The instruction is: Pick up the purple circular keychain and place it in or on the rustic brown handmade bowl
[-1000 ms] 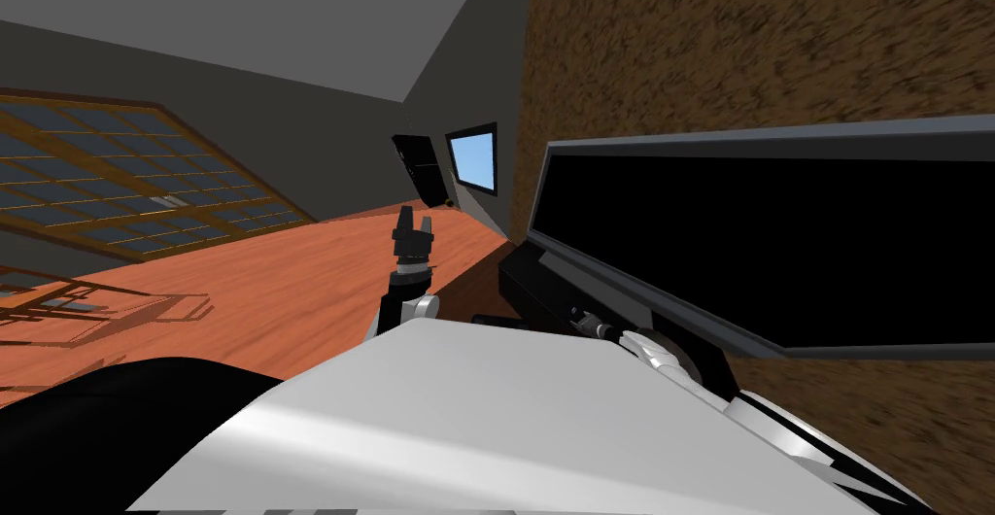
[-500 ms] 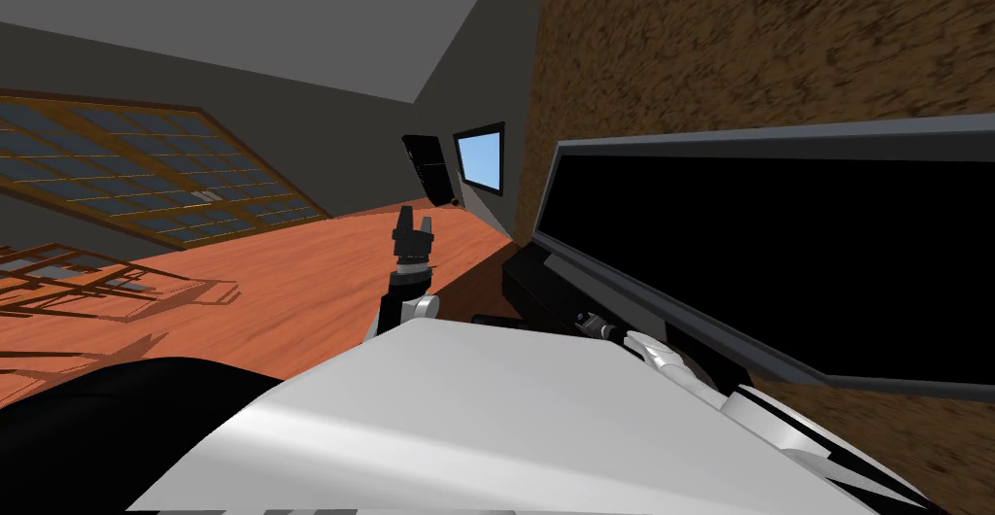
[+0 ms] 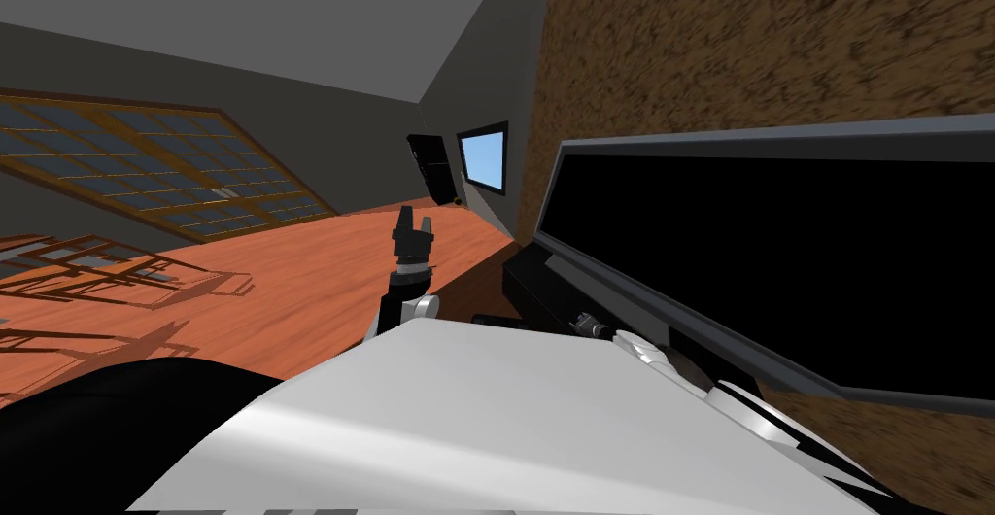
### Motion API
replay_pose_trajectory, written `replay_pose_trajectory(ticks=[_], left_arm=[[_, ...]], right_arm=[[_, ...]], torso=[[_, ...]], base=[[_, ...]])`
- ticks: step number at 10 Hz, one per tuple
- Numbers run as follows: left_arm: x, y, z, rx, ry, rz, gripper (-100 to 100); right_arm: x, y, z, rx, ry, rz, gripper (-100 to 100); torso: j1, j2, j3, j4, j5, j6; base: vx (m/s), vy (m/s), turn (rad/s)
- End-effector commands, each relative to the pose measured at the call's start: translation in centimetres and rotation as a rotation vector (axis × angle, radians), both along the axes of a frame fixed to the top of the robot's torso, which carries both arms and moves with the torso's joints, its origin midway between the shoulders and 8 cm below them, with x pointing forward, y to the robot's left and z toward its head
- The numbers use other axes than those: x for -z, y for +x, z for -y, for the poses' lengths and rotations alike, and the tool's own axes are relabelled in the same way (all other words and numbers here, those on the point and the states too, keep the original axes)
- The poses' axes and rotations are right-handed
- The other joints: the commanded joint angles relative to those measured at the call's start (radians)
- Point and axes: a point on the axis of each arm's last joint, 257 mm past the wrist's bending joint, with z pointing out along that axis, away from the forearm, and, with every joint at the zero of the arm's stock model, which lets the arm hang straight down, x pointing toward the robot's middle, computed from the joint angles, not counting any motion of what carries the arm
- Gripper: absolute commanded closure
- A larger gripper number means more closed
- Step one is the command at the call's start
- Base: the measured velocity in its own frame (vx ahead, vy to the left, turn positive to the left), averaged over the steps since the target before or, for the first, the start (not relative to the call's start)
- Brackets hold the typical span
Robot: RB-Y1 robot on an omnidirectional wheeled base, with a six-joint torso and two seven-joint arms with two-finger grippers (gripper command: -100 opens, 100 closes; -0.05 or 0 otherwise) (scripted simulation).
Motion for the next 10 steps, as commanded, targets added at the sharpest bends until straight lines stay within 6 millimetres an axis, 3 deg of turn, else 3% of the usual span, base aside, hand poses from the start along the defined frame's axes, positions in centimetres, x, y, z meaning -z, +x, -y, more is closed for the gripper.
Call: replay_pose_trajectory(ticks=[1, 2, 6, 7, 8, 10], left_arm=[[0.0, 0.0, 0.0, 0.0, 0.0, 0.0, 0], [0.0, 0.0, 0.0, 0.0, 0.0, 0.0, 0], [0.0, 0.0, 0.0, 0.0, 0.0, 0.0, 0], [0.0, 0.0, 0.0, 0.0, 0.0, 0.0, 0], [0.0, 0.0, 0.0, 0.0, 0.0, 0.0, 0], [0.0, 0.0, 0.0, 0.0, 0.0, 0.0, 0]], right_arm=[[0.0, 0.0, 0.0, 0.0, 0.0, 0.0, -100], [0.0, 0.0, -0.1, -0.001, -0.001, 0.0, 100], [-0.3, 0.4, 0.5, 0.003, -0.01, 0.006, 100], [-0.3, 0.4, 0.5, 0.003, -0.01, 0.006, 0], [0.4, 0.0, -0.7, 0.002, -0.001, 0.0, 100], [0.4, 0.0, -0.7, 0.002, -0.001, 0.0, 100]], torso=[[0.0, 0.0, 0.0, 0.0, 0.0, 0.0], [0.0, 0.0, 0.0, 0.0, 0.0, 0.0], [-0.002, -0.003, -0.003, -0.004, -0.007, 0.0], [-0.002, -0.003, -0.003, -0.004, -0.007, 0.0], [-0.002, -0.003, -0.003, -0.004, -0.007, 0.0], [-0.004, -0.003, -0.005, -0.006, -0.012, -0.002]], base=[[-0.005, -0.005, 0.012], [0.0, 0.0, 0.0], [0.0, 0.0, 0.0], [0.0, 0.0, 0.0], [0.008, -0.011, -0.029], [-0.014, -0.014, 0.045]])
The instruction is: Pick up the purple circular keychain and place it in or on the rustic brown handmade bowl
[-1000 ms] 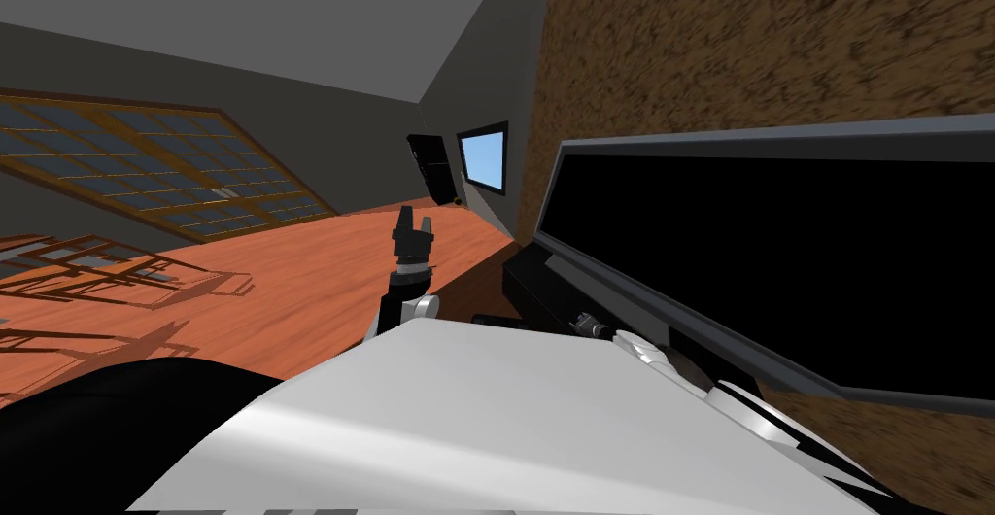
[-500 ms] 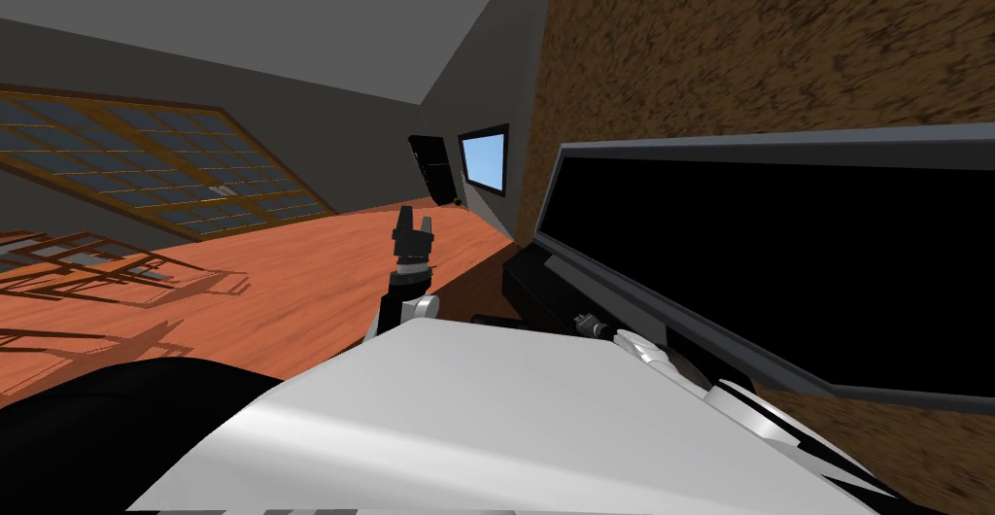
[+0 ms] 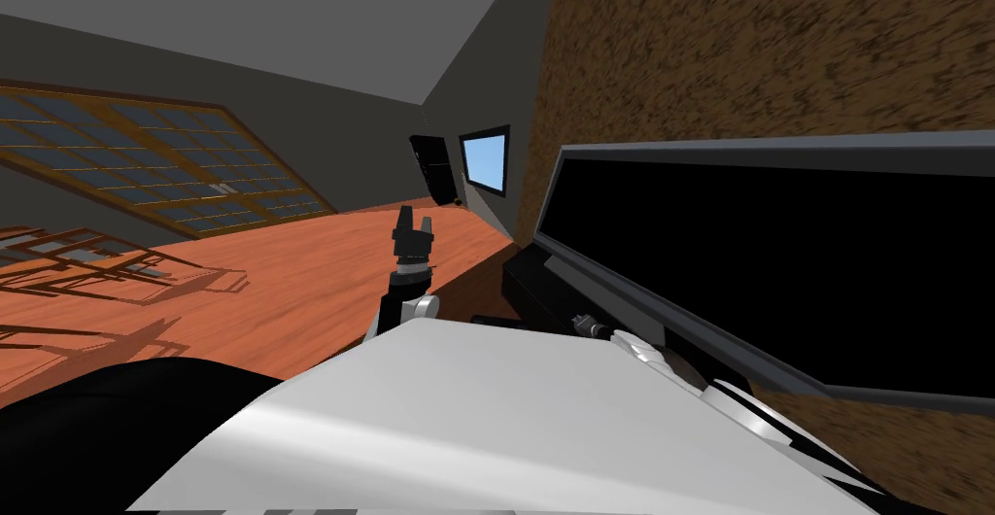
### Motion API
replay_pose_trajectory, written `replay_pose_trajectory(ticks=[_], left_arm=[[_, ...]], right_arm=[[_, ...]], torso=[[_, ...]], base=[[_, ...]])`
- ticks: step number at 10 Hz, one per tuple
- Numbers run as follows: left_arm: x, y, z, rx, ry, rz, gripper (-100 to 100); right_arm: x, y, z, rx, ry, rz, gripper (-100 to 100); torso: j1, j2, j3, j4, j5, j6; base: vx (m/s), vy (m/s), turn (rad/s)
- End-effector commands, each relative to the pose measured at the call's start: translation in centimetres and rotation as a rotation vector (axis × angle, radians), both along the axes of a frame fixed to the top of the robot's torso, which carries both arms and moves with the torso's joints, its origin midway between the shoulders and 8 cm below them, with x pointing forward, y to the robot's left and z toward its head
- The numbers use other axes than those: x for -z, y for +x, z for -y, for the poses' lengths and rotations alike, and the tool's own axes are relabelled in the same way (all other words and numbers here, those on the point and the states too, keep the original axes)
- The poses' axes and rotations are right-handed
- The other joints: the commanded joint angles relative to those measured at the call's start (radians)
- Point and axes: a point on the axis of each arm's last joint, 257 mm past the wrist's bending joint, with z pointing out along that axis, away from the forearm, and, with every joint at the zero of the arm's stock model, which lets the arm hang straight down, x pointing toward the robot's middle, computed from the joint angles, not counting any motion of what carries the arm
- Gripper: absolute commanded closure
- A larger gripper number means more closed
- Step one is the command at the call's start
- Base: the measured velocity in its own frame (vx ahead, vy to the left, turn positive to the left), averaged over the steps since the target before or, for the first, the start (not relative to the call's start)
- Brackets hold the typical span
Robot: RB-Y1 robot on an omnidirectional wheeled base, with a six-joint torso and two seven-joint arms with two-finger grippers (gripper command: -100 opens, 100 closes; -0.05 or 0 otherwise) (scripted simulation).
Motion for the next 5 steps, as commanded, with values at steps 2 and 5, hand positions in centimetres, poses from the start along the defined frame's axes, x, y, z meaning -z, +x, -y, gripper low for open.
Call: replay_pose_trajectory(ticks=[2, 5], left_arm=[[0.0, 0.0, 0.0, 0.0, 0.0, 0.0, 0], [0.0, 0.0, 0.0, 0.0, 0.0, 0.0, 0]], right_arm=[[-1.1, -0.2, 1.8, -0.008, 0.003, -0.003, 100], [-1.8, -0.3, 2.9, -0.014, 0.0, -0.005, 100]], torso=[[0.001, -0.002, -0.001, 0.0, 0.001, 0.001], [0.002, -0.002, -0.001, -0.001, 0.001, 0.001]], base=[[0.029, 0.034, -0.101], [0.018, 0.021, -0.054]])
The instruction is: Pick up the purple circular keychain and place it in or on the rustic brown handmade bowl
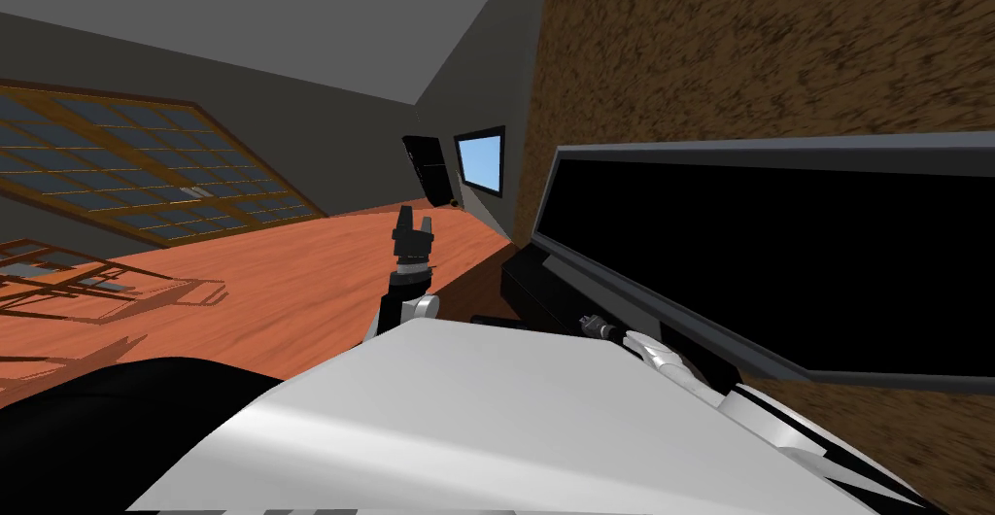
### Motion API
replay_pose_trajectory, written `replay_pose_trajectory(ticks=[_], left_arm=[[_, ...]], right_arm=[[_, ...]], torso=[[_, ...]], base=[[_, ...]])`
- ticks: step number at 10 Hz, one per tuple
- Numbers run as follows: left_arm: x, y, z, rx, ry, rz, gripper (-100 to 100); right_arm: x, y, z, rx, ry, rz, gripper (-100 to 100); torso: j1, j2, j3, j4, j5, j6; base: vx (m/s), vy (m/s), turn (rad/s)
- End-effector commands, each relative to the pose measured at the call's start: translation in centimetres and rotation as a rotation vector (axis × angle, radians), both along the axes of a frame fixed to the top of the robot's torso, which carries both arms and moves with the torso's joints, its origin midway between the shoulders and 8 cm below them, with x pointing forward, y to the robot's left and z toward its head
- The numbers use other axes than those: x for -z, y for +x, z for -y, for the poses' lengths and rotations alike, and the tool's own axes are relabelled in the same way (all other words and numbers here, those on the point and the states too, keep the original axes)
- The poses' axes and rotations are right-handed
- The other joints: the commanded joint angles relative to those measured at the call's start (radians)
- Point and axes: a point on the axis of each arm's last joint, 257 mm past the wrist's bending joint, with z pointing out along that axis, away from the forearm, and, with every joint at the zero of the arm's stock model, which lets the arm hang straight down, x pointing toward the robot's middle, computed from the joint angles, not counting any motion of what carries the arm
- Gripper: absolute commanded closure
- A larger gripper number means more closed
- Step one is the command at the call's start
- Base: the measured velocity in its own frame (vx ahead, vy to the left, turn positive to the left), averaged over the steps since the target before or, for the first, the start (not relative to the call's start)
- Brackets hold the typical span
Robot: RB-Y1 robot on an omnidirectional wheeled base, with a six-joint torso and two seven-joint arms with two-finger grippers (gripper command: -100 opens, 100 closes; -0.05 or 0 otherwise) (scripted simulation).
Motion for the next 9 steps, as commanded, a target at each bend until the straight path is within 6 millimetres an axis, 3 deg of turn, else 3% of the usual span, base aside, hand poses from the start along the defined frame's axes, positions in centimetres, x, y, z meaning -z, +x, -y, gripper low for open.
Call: replay_pose_trajectory(ticks=[1, 2, 7, 9], left_arm=[[0.0, 0.0, 0.0, 0.0, 0.0, 0.0, 0], [0.0, 0.0, 0.0, 0.0, 0.0, 0.0, 0], [0.0, 0.0, 0.0, 0.0, 0.0, 0.0, 0], [0.0, 0.0, 0.0, 0.0, 0.0, 0.0, 0]], right_arm=[[0.0, 0.0, 0.0, 0.0, 0.0, 0.0, 0], [-0.9, 0.2, 1.1, -0.012, -0.003, 0.002, 100], [-3.7, 0.7, 4.2, -0.039, -0.008, 0.006, 100], [-4.1, 0.7, 4.5, -0.041, -0.008, 0.006, 100]], torso=[[0.0, 0.0, 0.0, 0.0, 0.0, 0.0], [-0.001, 0.0, 0.0, 0.0, 0.0, 0.0], [-0.005, 0.005, 0.003, 0.001, 0.0, 0.001], [-0.004, 0.004, 0.002, 0.001, 0.0, 0.0]], base=[[0.0, 0.0, 0.0], [-0.027, -0.029, -0.021], [-0.053, -0.058, -0.024], [-0.029, -0.032, -0.009]])
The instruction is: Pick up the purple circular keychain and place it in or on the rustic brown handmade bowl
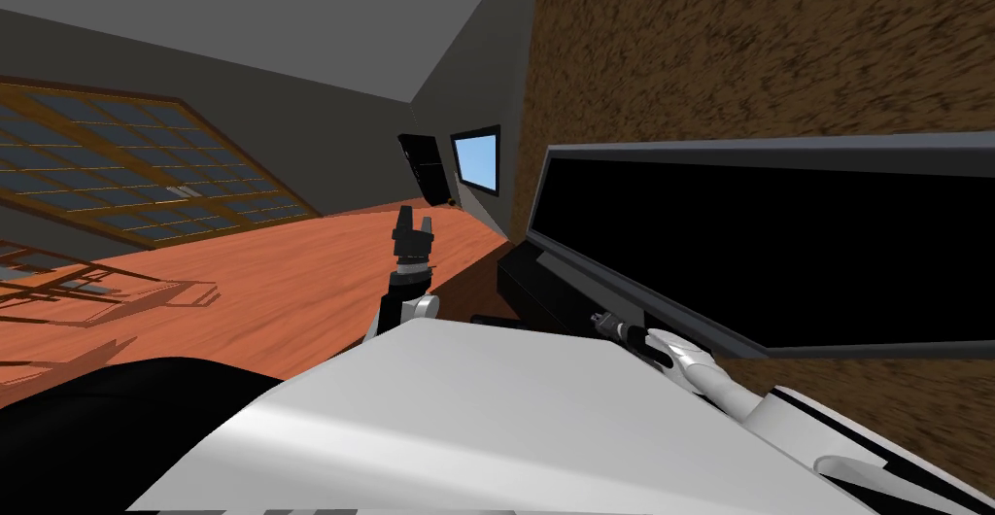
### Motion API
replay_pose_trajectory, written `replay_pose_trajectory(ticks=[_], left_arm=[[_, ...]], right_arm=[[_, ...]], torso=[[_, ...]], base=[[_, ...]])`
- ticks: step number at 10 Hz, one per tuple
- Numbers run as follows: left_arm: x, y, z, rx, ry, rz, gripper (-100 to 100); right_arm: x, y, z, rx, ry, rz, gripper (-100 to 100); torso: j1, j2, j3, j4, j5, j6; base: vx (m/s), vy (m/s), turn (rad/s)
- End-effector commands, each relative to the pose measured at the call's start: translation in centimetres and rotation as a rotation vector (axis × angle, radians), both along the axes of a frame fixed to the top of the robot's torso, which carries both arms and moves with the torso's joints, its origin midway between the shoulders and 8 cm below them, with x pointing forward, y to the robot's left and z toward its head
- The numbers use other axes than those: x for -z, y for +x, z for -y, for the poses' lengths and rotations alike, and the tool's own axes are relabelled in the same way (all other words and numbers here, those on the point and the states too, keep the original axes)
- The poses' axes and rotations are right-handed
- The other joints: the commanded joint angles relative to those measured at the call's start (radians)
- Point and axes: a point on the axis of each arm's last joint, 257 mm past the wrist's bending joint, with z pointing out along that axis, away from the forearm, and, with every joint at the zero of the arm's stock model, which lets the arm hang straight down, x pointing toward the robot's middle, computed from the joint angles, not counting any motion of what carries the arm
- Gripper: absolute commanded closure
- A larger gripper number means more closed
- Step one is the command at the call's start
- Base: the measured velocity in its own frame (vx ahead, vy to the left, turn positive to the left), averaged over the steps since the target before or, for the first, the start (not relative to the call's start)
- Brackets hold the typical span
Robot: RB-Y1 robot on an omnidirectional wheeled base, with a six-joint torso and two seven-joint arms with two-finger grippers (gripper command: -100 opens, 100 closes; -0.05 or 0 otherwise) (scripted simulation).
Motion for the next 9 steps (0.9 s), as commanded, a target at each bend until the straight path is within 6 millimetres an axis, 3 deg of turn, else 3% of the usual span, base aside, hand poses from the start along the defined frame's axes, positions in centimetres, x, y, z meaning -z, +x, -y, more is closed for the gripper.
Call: replay_pose_trajectory(ticks=[1, 9], left_arm=[[0.0, 0.0, 0.0, 0.0, 0.0, 0.0, 0], [0.0, 0.0, 0.0, 0.0, 0.0, 0.0, 0]], right_arm=[[-1.0, 0.1, 0.9, -0.005, 0.001, 0.0, 100], [-5.7, 0.4, 4.9, -0.037, -0.004, -0.005, 100]], torso=[[0.0, 0.0, 0.0, 0.0, 0.0, 0.0], [-0.002, 0.002, 0.001, 0.0, 0.0, 0.001]], base=[[-0.035, -0.038, -0.043], [-0.051, -0.058, -0.024]])
